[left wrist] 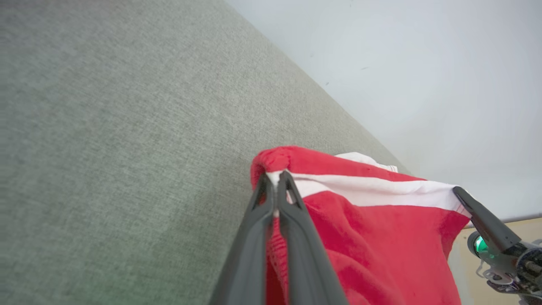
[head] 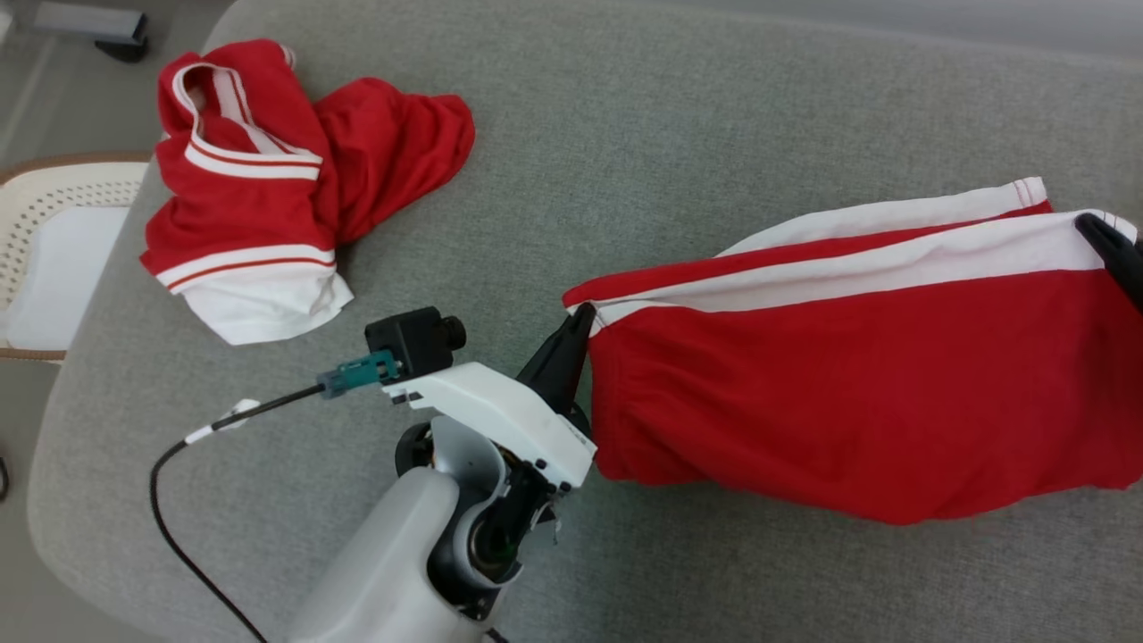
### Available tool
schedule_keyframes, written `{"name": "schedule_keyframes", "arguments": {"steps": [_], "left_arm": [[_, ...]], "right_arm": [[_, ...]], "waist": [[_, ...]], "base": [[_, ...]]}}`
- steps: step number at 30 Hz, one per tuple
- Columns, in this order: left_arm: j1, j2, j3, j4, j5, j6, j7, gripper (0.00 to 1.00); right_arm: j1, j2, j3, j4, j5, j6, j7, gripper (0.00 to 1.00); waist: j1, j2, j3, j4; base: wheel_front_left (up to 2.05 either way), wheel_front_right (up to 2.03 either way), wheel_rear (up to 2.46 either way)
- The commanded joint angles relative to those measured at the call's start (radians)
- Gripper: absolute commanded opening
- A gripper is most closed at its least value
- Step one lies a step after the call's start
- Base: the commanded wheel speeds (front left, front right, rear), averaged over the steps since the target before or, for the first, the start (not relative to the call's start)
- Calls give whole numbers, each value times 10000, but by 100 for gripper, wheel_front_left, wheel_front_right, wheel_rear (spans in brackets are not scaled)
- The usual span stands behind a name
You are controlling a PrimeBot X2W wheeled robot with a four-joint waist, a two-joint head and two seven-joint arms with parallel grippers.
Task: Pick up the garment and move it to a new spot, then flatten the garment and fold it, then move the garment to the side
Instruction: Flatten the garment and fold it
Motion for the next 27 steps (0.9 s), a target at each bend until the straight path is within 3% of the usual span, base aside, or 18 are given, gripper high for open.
{"name": "schedule_keyframes", "arguments": {"steps": [1,8,9,10,15,20,21,22,23,24,27], "left_arm": [[-213,-37,-61,135,-68,-50,-118,0],[-634,-154,-216,639,-210,-19,-653,0],[-657,-158,-233,700,-255,-34,-715,0],[-678,-164,-261,769,-286,-32,-728,0],[-739,-180,-290,1000,-395,18,-976,0],[-743,-184,-287,1100,-511,49,-1054,0],[-756,-186,-267,1097,-498,57,-1099,18],[-767,-175,-255,1079,-481,59,-1135,45],[-757,-141,-232,1062,-448,83,-1193,93],[-725,-88,-198,1037,-428,91,-1226,100],[-594,101,-275,856,-160,213,-1376,100]], "right_arm": [[-276,31,99,118,-90,-23,-81,0],[-956,83,728,545,-417,-23,-759,3],[-1060,35,786,602,-582,-23,-980,35],[-1137,29,858,730,-671,-23,-1223,100],[-1393,66,1042,1352,-503,-23,-1863,100],[-1332,-407,1289,1140,-16,-18,-1628,100],[-1276,-545,1325,1082,93,-18,-1557,100],[-1198,-672,1384,1025,194,-18,-1475,100],[-1110,-785,1469,969,274,-18,-1391,100],[-1062,-899,1555,915,301,-18,-1321,100],[-967,-1112,1762,880,283,-18,-1181,100]], "waist": [[-2,-1,195,184],[-2,-1,466,320],[-2,-1,492,327],[-2,-1,514,336],[-2,-1,541,292],[-2,-1,483,104],[-2,-1,467,53],[-2,-1,450,-3],[-2,-1,423,-57],[-2,-1,393,-108],[-2,-1,238,-225]], "base": [[0,0,0],[0,0,0],[0,0,0],[0,0,0],[0,0,0],[0,0,0],[0,0,0],[0,0,0],[0,0,0],[0,0,0],[0,0,0]]}}
